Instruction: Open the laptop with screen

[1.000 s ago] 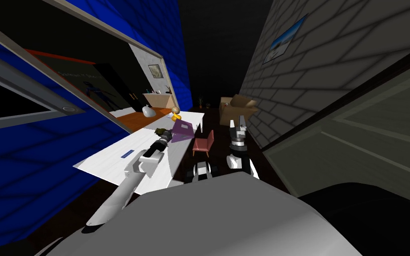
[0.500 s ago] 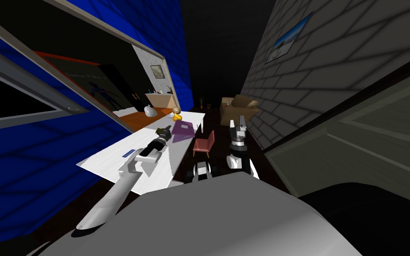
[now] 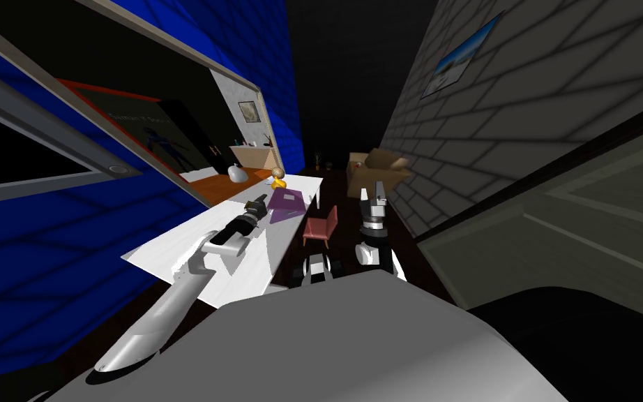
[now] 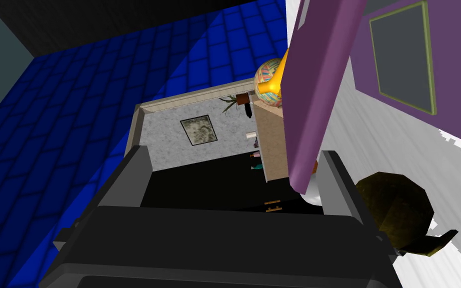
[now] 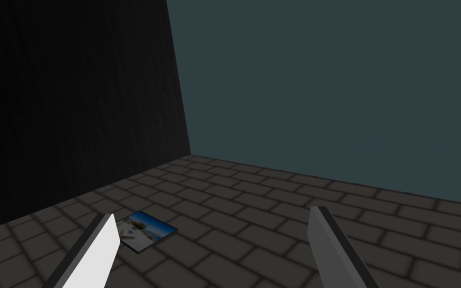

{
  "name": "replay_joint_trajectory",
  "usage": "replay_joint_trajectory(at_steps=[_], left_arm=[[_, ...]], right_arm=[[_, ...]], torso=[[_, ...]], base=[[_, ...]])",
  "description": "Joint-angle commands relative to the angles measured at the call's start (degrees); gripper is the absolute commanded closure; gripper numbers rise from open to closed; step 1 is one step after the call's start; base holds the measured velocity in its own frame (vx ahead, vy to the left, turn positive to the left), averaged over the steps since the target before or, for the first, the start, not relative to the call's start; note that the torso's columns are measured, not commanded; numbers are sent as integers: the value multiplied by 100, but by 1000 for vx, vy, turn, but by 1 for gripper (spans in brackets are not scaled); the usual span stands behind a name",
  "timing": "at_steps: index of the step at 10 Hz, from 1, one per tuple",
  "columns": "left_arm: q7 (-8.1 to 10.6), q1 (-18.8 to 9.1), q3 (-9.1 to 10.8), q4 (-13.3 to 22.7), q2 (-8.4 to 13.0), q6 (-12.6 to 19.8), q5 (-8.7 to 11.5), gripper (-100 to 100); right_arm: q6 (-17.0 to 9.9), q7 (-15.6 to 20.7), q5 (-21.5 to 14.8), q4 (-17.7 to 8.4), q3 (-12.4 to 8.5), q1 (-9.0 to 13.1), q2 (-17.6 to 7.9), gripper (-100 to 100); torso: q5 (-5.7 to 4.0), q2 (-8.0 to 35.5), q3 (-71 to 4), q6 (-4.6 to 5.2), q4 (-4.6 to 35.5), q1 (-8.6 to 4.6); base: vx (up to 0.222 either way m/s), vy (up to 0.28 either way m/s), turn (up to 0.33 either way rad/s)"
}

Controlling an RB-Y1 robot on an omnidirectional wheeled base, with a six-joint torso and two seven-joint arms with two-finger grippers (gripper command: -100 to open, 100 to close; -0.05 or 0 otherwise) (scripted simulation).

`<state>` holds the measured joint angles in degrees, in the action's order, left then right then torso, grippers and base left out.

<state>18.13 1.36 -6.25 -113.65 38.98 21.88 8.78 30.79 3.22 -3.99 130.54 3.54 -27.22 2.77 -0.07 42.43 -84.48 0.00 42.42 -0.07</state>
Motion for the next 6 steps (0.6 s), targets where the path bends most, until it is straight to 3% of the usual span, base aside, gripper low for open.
replay_joint_trajectory(at_steps=[1,6], left_arm=[[9,1,-2,-9,6,23,4,0],[8,9,-9,-1,4,28,5,0]], right_arm=[[0,0,0,0,0,0,0,0],[0,0,0,0,0,0,0,0]], torso=[[2,-1,0,0,-3,3],[7,-17,-10,0,-14,8]], base=[[0,0,0],[0,0,0]])
